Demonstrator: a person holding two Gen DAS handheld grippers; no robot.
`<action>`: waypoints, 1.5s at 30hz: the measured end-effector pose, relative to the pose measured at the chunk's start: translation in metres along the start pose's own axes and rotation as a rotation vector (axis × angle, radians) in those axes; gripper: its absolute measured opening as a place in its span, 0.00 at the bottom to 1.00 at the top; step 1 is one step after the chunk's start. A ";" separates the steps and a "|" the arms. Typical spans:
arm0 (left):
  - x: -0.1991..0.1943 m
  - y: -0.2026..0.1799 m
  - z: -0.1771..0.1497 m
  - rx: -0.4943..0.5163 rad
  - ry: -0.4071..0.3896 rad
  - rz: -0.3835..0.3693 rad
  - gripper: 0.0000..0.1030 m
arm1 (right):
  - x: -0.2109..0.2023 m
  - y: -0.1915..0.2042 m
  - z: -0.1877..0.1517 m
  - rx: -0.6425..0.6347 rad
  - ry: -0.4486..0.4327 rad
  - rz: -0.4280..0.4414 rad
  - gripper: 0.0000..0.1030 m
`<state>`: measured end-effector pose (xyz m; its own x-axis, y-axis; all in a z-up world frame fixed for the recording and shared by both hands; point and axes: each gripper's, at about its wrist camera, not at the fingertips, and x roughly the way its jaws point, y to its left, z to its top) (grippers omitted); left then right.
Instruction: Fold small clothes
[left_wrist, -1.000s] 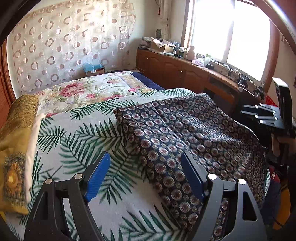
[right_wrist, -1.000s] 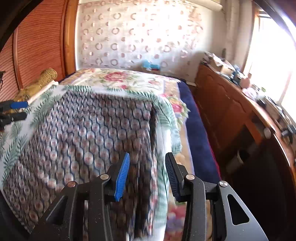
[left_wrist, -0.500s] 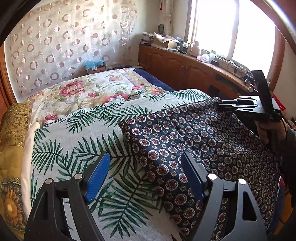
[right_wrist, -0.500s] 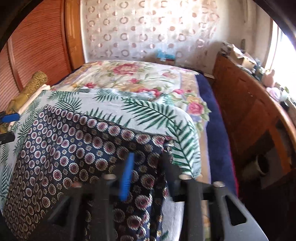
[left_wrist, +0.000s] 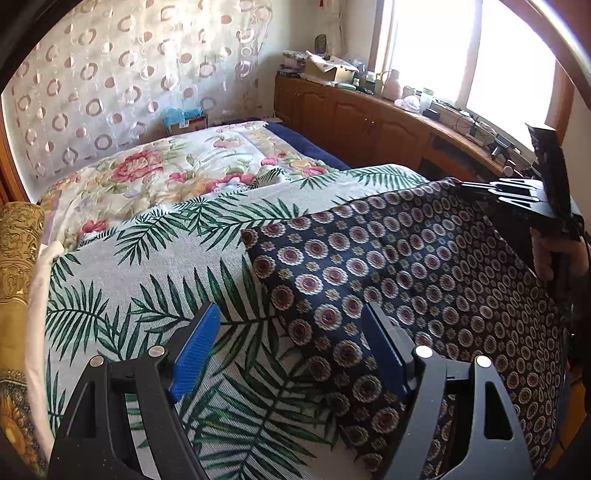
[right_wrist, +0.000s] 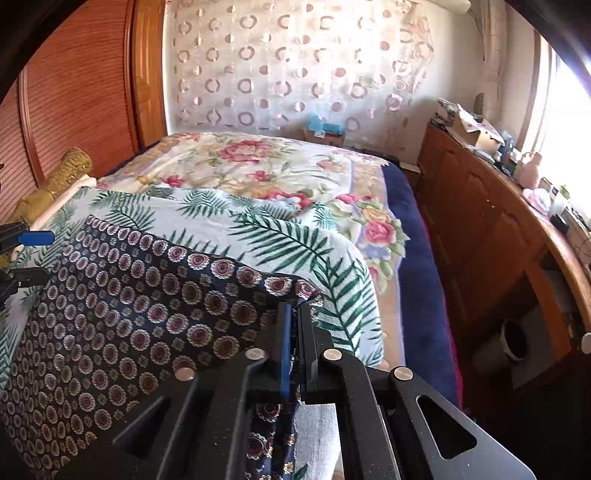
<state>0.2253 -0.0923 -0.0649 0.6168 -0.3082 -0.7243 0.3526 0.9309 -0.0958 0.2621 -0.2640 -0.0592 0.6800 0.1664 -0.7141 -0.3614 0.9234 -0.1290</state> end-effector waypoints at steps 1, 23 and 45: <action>0.002 0.002 0.001 -0.004 0.004 0.003 0.77 | 0.000 0.000 0.000 0.002 0.002 -0.007 0.06; 0.040 0.029 0.027 -0.041 0.041 -0.011 0.77 | 0.044 -0.018 0.007 0.068 0.076 0.089 0.49; 0.013 0.014 0.036 -0.022 -0.041 -0.119 0.04 | 0.025 0.025 0.009 -0.096 0.027 0.182 0.08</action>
<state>0.2635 -0.0899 -0.0514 0.6000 -0.4239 -0.6784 0.4095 0.8913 -0.1947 0.2761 -0.2332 -0.0741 0.5812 0.3168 -0.7495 -0.5368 0.8415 -0.0606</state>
